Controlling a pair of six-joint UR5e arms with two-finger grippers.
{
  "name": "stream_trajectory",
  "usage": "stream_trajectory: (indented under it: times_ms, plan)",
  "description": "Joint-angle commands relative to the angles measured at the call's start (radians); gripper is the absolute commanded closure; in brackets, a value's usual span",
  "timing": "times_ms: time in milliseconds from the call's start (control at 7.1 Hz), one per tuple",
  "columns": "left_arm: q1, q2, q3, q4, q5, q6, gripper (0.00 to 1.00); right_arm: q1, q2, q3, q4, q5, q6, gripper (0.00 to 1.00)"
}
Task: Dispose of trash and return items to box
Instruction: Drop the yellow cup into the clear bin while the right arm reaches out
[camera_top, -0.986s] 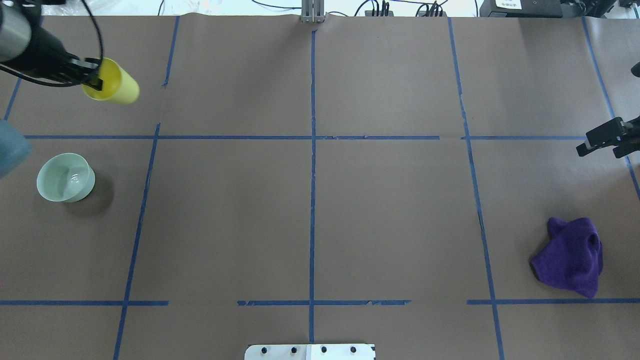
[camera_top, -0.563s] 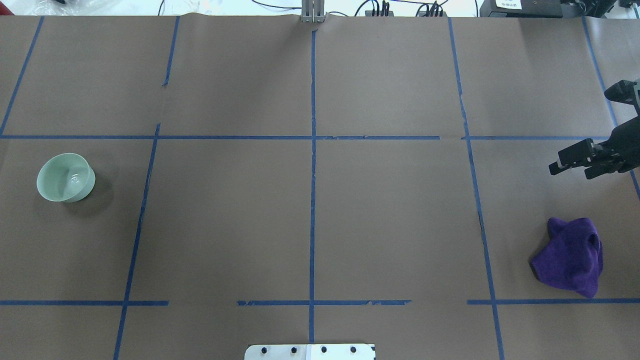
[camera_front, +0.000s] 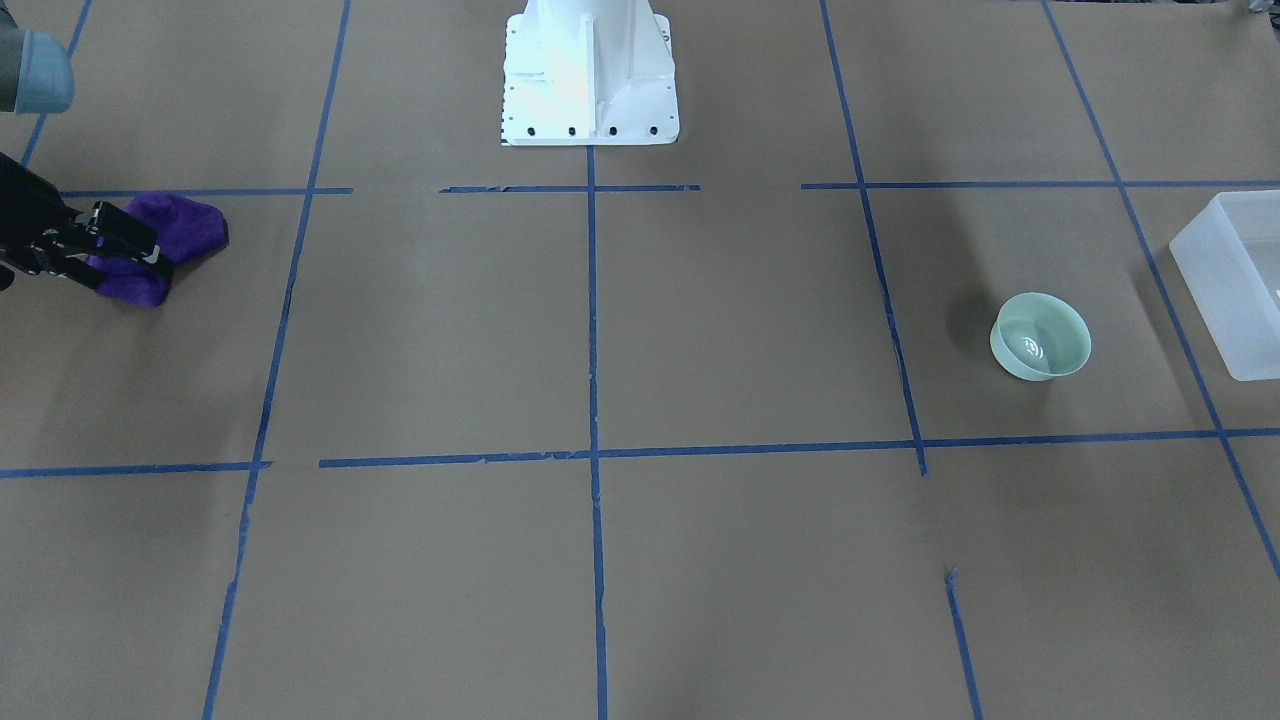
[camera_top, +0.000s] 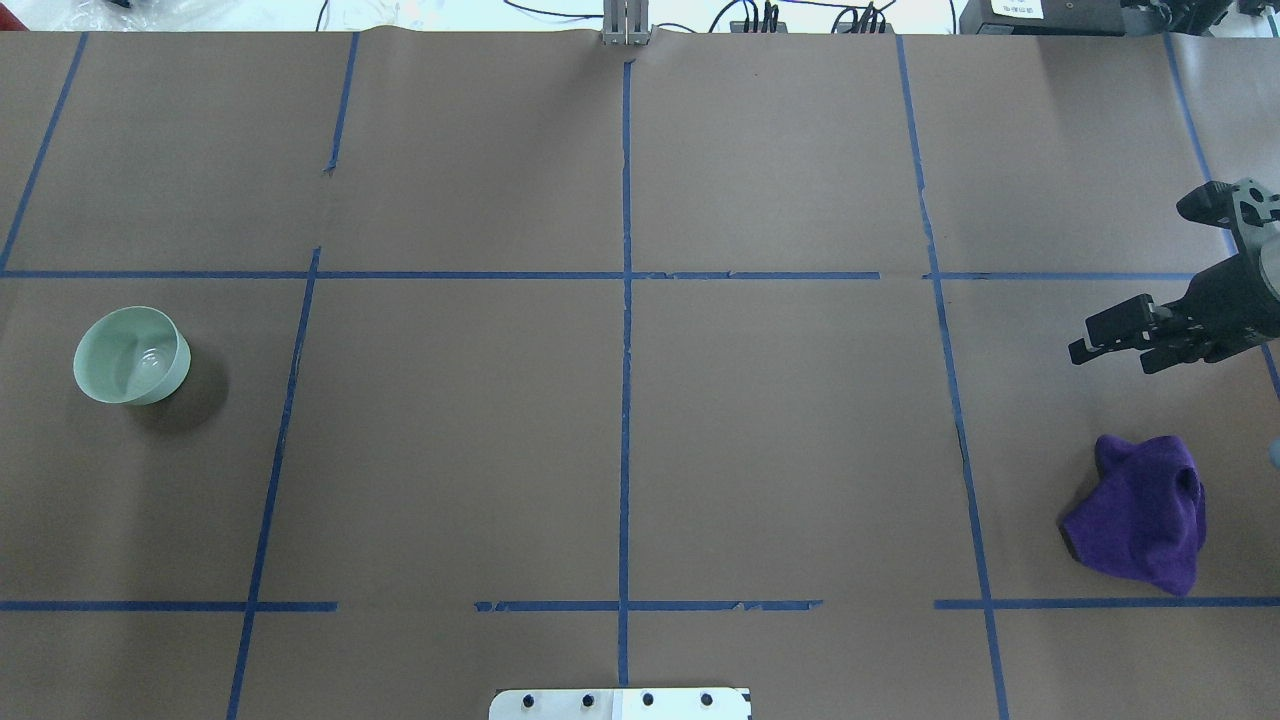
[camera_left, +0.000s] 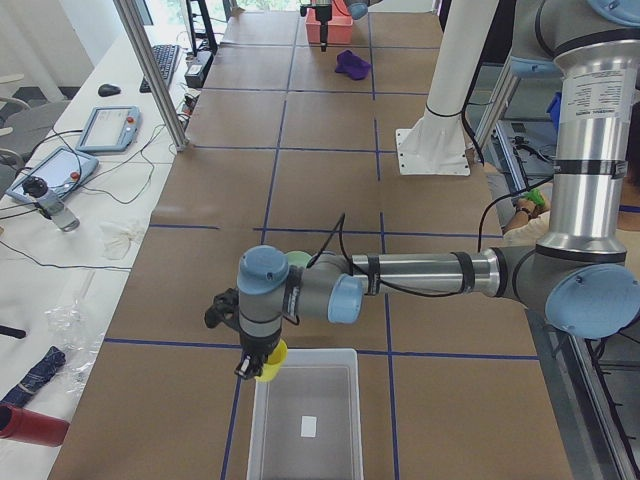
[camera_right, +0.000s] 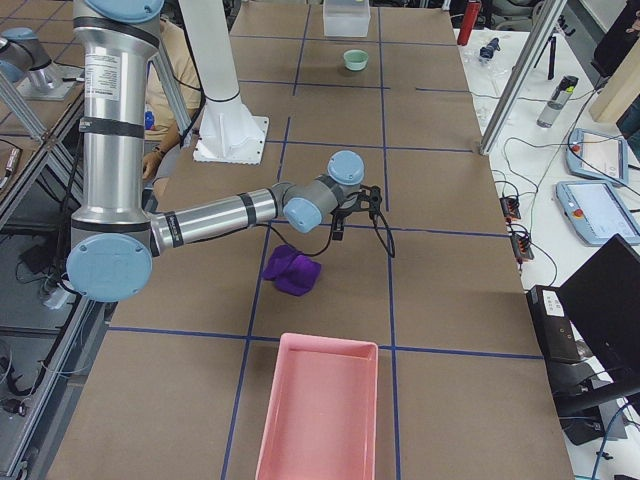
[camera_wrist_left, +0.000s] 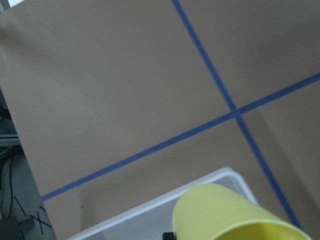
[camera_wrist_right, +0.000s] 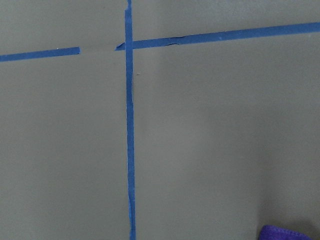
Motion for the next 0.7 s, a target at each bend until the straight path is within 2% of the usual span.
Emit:
stream_trajectory:
  times_ms: [0,141,563]
  plan:
    - [-0.005,-0.001,0.128,-0.06,-0.153,-0.022,1.0,-0.008,-0.001,0.001,0.007,-0.002,0.011,0.0]
    - [-0.003,0.001,0.161,-0.09,-0.233,-0.036,1.0,-0.007,-0.003,0.001,0.007,-0.002,0.011,0.0]
    - [0.06,-0.002,0.24,-0.117,-0.31,-0.038,1.0,-0.005,-0.026,0.007,0.008,-0.002,0.012,0.0]
